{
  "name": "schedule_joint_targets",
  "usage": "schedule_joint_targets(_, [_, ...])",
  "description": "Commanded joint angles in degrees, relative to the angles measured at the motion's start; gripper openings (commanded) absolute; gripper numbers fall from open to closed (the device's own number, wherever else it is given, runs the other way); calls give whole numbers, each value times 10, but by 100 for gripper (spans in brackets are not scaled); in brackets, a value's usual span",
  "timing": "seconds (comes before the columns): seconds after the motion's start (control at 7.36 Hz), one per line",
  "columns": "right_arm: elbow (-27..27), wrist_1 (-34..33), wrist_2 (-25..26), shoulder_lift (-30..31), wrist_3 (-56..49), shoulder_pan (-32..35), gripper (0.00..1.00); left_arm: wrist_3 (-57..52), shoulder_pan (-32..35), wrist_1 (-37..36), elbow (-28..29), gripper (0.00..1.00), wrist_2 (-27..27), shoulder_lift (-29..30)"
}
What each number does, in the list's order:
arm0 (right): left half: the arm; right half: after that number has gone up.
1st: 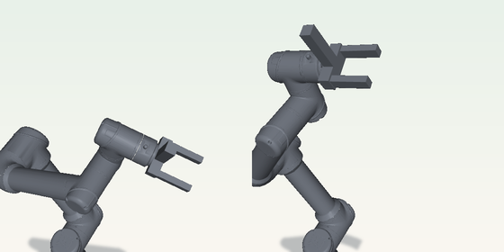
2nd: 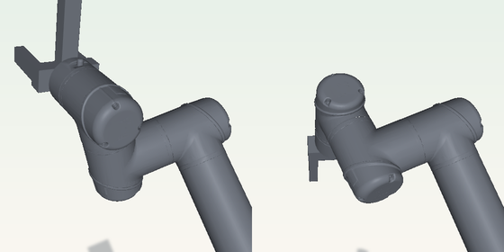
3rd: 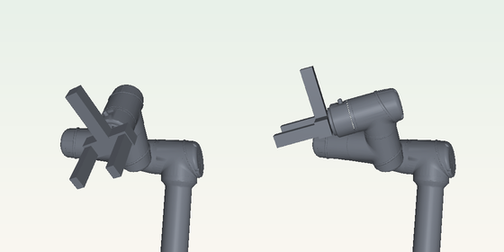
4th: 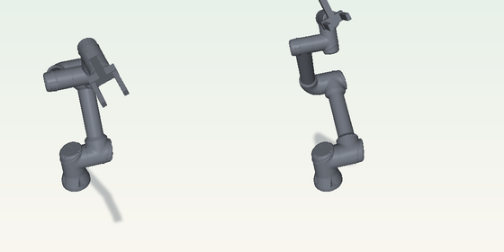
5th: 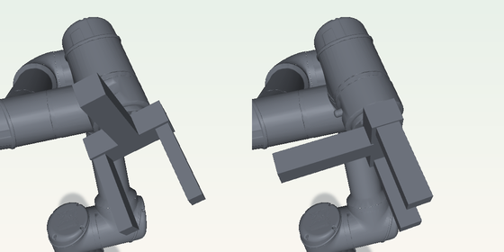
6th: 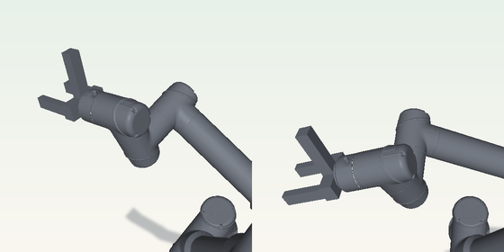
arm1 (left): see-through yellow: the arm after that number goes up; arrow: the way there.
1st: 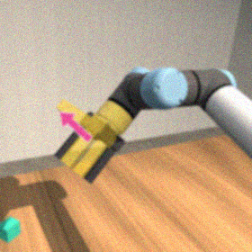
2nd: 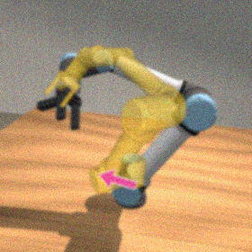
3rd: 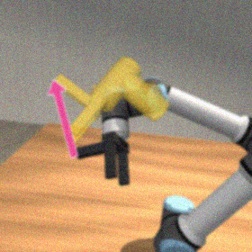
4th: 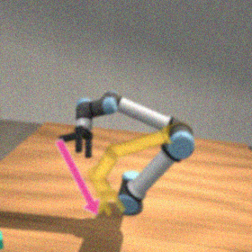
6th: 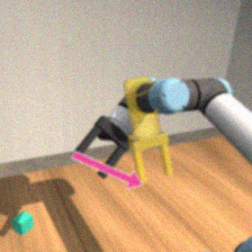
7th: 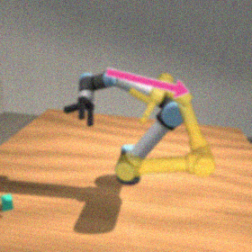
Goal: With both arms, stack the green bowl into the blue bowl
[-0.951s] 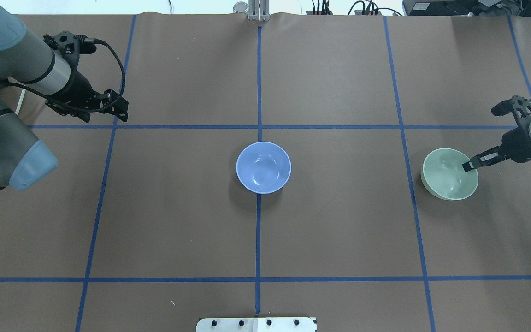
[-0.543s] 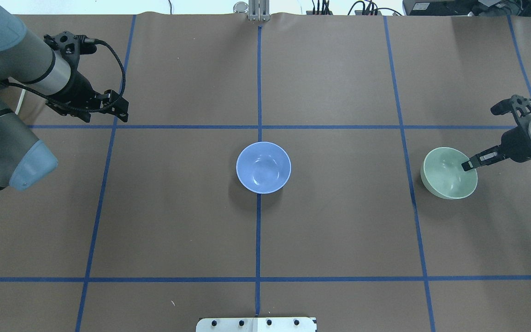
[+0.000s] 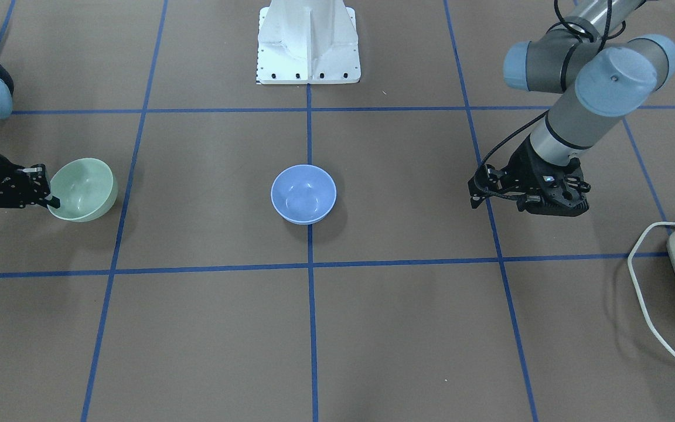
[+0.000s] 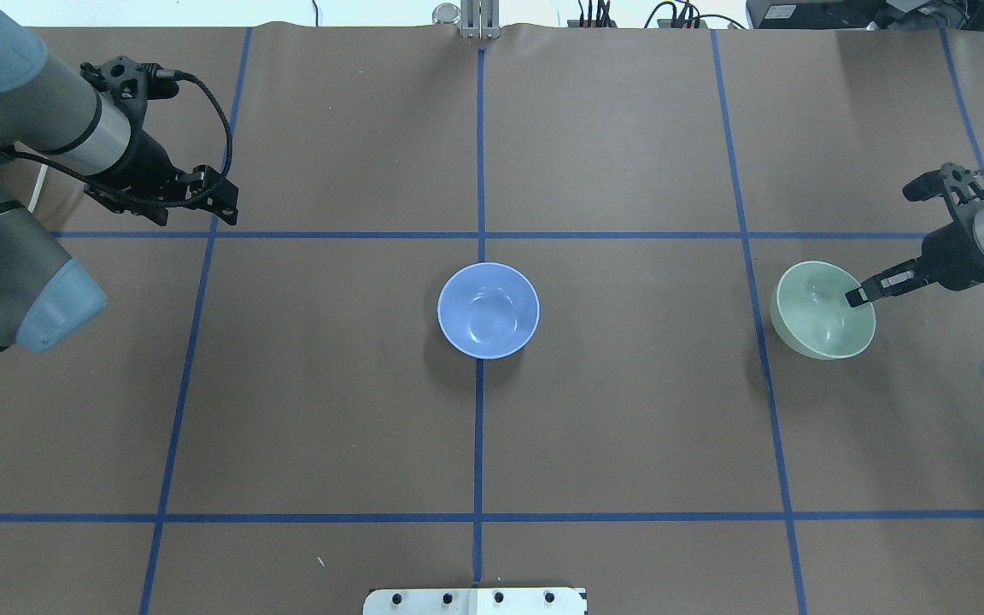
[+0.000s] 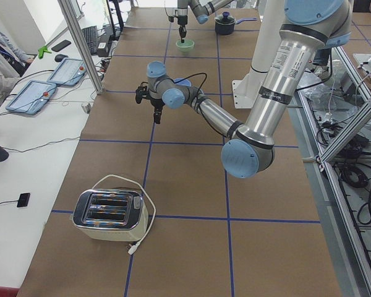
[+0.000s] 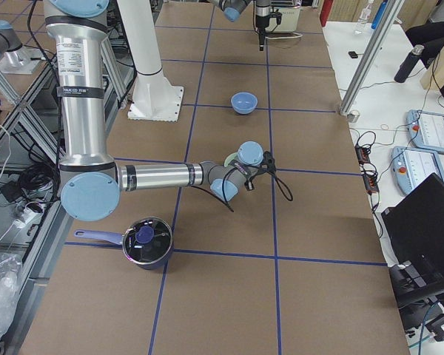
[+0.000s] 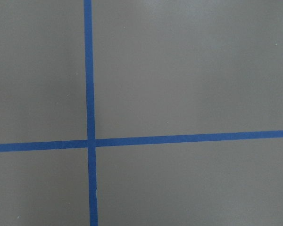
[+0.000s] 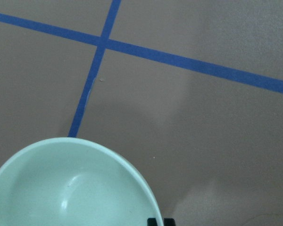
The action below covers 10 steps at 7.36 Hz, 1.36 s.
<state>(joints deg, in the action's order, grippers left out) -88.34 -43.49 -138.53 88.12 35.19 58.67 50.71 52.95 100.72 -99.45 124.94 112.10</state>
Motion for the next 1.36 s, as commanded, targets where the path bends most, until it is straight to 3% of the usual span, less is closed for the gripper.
schedule_joint_targets(0.0, [-7,-4,-5,-28,32,0,15,0,8,0,-1,97,4,1])
schedule_joint_targets(0.27, [-22,-33,-9,-69,85,0,15,-40,35,-10,0,97,5,0])
schedule_joint_targets(0.82, [-96,-191,7,-159,142,-23,15,-144,74,-10,14,97,5,-35])
schedule_joint_targets(1.22, [-94,-201,126,-231,267,-137,15,-178,88,-9,27,97,6,-40])
